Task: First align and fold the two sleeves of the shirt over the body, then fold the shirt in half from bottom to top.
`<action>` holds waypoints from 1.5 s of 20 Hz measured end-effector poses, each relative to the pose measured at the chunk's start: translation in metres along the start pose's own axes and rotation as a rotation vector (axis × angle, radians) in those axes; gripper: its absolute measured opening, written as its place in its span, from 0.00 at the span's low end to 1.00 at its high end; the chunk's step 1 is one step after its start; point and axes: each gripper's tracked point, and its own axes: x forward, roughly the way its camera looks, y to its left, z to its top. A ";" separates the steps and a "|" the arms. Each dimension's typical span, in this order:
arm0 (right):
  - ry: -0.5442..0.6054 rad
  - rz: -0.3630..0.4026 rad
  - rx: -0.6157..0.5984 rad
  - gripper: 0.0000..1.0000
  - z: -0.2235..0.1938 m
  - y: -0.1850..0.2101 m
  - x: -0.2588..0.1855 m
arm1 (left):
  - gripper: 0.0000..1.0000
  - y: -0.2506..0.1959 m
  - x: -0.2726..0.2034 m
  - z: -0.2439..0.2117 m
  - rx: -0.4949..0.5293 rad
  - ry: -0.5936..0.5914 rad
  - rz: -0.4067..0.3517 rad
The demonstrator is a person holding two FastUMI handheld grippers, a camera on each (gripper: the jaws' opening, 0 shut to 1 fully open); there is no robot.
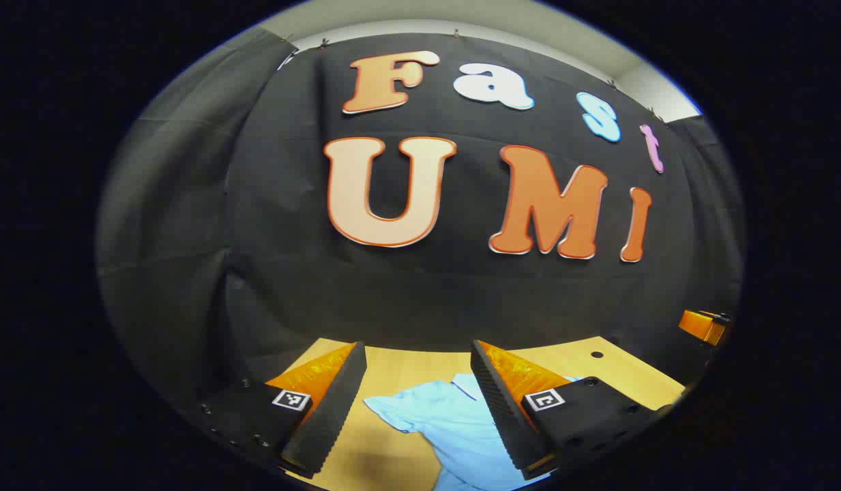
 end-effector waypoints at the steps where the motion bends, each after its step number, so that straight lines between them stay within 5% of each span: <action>1: -0.015 0.007 -0.006 0.98 0.009 0.008 0.002 | 0.99 0.010 0.002 0.004 0.006 -0.006 0.005; 5: 0.037 0.062 -0.035 0.98 0.016 0.029 0.015 | 0.98 0.035 0.013 0.024 0.032 -0.039 0.029; 12: 0.156 0.071 -0.050 0.98 -0.003 0.008 0.055 | 0.98 0.035 0.044 0.046 -0.006 -0.041 0.111; 19: 0.264 0.007 0.008 0.98 -0.030 -0.037 0.085 | 0.98 0.018 0.062 0.024 -0.029 -0.007 0.156; 24: 0.509 -0.149 0.005 0.97 -0.086 -0.072 0.103 | 0.95 0.010 0.089 0.022 0.041 0.005 0.140; 30: 0.874 -0.140 -0.036 0.99 -0.187 -0.082 0.162 | 0.98 0.008 0.103 0.018 0.061 0.015 0.110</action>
